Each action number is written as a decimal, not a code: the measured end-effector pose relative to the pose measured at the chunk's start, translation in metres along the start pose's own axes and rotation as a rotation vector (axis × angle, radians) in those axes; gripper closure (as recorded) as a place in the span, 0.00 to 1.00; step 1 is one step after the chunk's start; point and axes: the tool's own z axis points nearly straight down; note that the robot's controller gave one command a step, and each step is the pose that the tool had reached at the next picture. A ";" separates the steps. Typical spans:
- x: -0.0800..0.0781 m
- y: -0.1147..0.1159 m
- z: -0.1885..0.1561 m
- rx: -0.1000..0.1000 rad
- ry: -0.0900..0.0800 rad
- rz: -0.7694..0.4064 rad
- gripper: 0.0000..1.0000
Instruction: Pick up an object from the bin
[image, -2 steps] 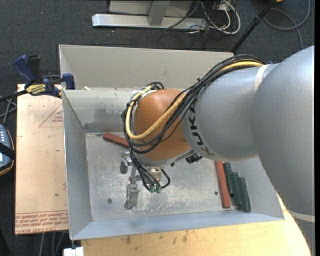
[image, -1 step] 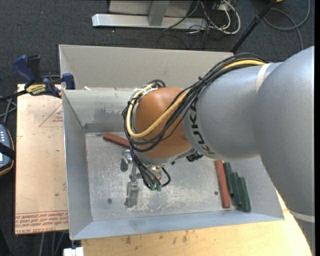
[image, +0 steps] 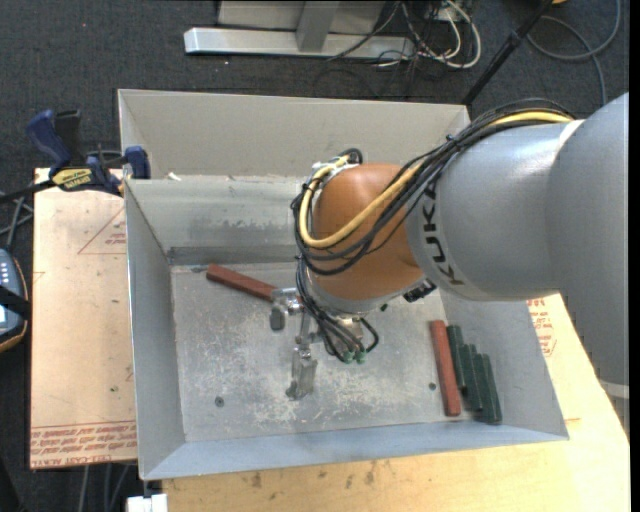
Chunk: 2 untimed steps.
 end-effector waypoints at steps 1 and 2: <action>-0.065 -0.024 0.005 0.001 -0.001 0.092 0.00; -0.101 -0.025 0.017 0.000 -0.003 0.127 0.00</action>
Offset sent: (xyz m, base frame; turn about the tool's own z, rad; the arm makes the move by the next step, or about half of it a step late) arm 0.1052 -0.0162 -0.0197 0.1214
